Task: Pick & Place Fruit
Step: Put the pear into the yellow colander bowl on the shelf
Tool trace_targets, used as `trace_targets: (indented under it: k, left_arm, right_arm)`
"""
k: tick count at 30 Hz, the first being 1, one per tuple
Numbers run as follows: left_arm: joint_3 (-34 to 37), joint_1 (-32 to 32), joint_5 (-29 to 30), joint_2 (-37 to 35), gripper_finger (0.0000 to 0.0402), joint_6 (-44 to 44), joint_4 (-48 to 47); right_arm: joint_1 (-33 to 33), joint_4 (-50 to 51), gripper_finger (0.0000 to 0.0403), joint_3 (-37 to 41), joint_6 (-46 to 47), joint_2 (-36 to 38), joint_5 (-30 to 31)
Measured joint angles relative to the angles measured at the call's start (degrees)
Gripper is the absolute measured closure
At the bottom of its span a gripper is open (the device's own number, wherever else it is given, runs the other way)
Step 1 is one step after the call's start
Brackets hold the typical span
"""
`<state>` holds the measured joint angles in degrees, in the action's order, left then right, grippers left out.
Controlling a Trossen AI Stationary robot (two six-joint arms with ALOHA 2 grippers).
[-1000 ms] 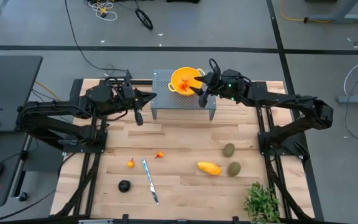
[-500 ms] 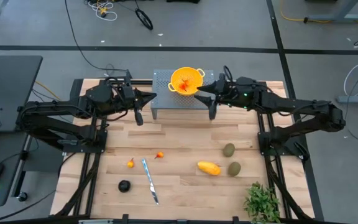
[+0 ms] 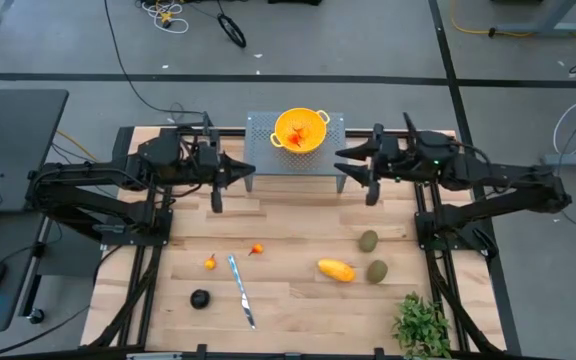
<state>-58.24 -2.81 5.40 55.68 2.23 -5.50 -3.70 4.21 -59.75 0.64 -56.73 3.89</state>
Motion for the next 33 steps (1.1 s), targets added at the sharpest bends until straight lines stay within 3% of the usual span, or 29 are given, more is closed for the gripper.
trace_targets:
  k: [12, 33]
  left_arm:
    - [0.0, 1.2, -2.0, 0.7, 0.0383, -3.7, -3.6]
    - [0.0, 15.3, 4.0, 7.3, 0.0397, -11.8, -6.1]
  right_arm:
    - [2.4, 0.1, 0.0293, 0.0, 0.0, 2.6, 0.0]
    - [2.4, 2.0, 0.0294, 0.0, 0.0, 2.6, -1.0]
